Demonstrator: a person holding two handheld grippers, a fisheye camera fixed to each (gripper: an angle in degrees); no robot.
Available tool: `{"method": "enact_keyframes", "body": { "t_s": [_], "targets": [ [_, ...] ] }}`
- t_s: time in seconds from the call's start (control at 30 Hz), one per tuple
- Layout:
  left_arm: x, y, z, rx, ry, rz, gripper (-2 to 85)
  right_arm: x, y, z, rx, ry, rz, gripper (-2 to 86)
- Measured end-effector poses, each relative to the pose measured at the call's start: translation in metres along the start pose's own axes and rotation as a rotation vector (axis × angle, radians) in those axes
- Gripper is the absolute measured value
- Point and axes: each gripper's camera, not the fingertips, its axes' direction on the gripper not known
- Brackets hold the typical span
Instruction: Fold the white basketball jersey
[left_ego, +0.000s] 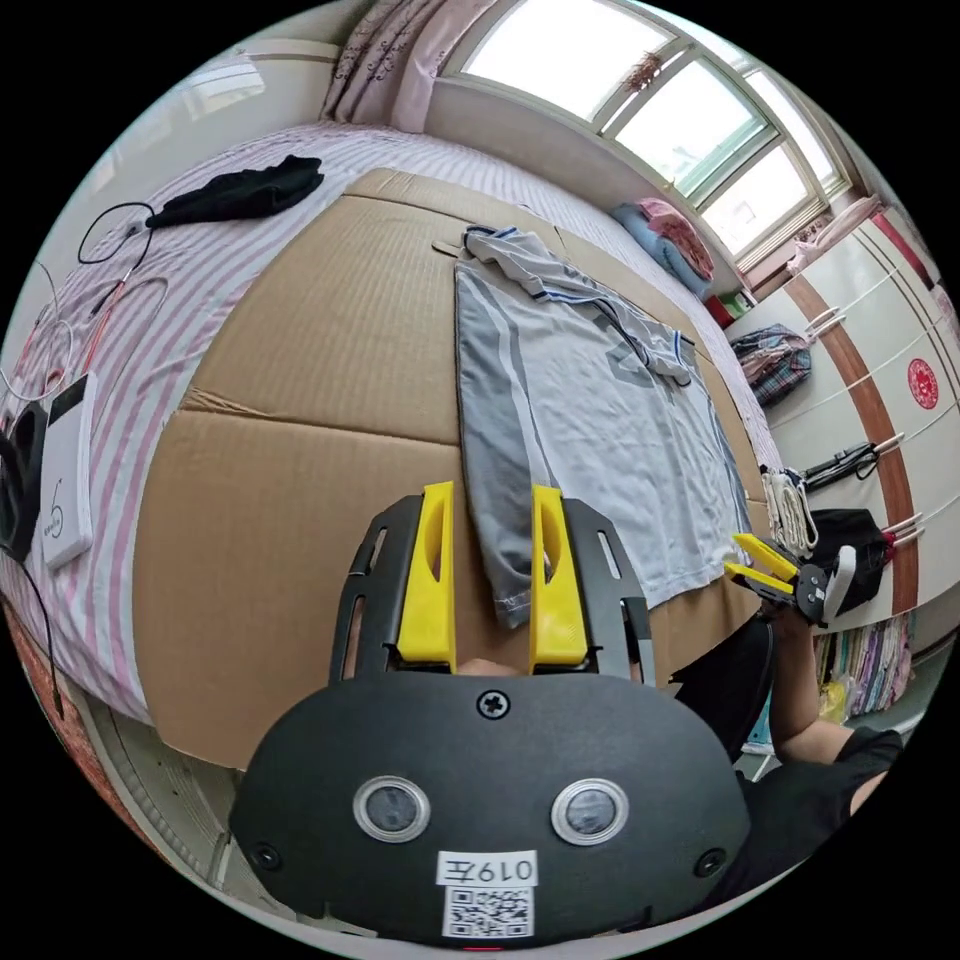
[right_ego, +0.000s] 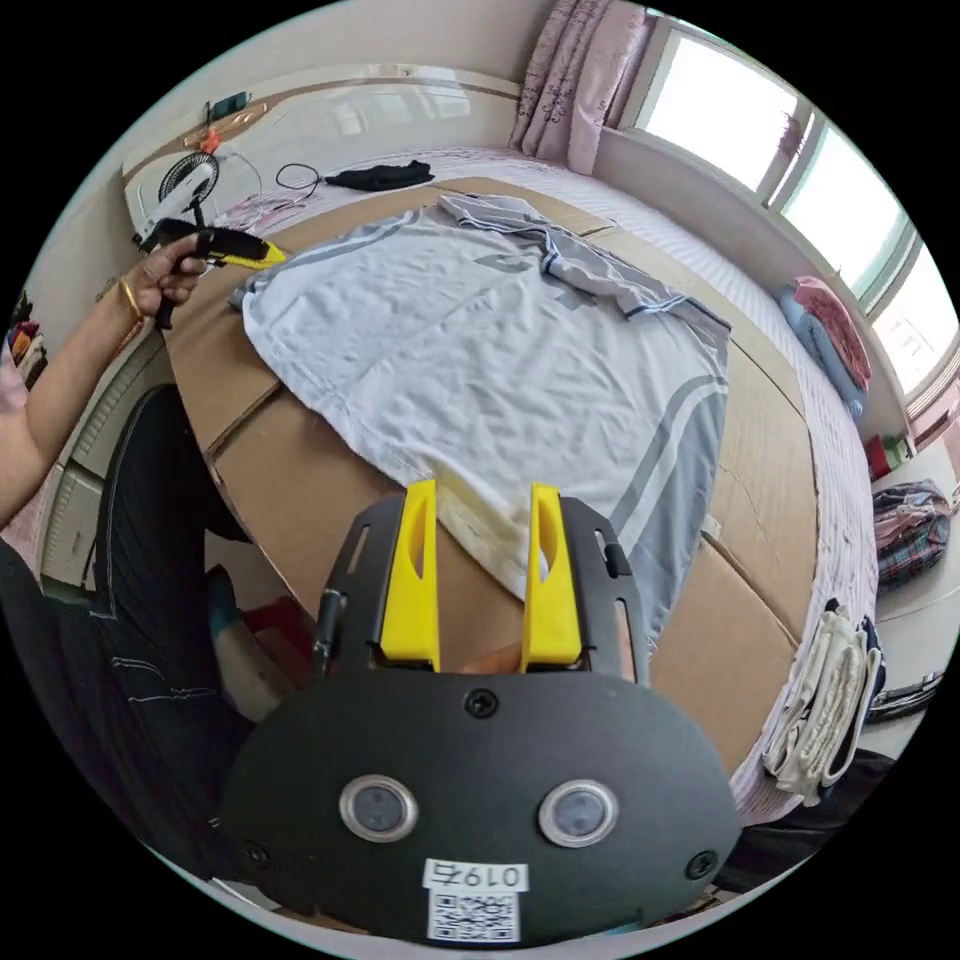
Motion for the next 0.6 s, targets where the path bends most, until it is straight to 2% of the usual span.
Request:
{"method": "enact_keyframes", "body": {
  "t_s": [0.03,0.1,0.3,0.4,0.47,0.53,0.6],
  "targets": [
    [0.006,0.006,0.007,-0.029,0.025,0.032,6.1,0.012,0.001,0.000,0.019,0.006,0.029,5.7],
    [0.013,0.016,0.017,-0.068,0.037,0.060,3.4,0.021,0.002,-0.001,0.015,0.026,-0.014,1.4],
    [0.079,0.069,0.026,-0.123,0.160,0.114,1.2,0.085,0.002,-0.020,-0.070,0.348,-0.048,-0.7],
    [0.158,0.109,0.049,-0.160,0.292,0.187,1.0,0.139,0.000,-0.018,-0.156,0.493,-0.011,-0.4],
    [0.240,0.143,0.075,-0.177,0.390,0.255,1.0,0.173,0.000,-0.016,-0.217,0.551,0.064,0.2],
    [0.300,0.167,0.094,-0.205,0.410,0.305,1.0,0.213,0.008,-0.024,-0.263,0.583,0.218,2.5],
    [0.345,0.189,0.103,-0.222,0.398,0.347,1.2,0.225,0.018,-0.039,-0.268,0.557,0.281,5.8]
  ]
}}
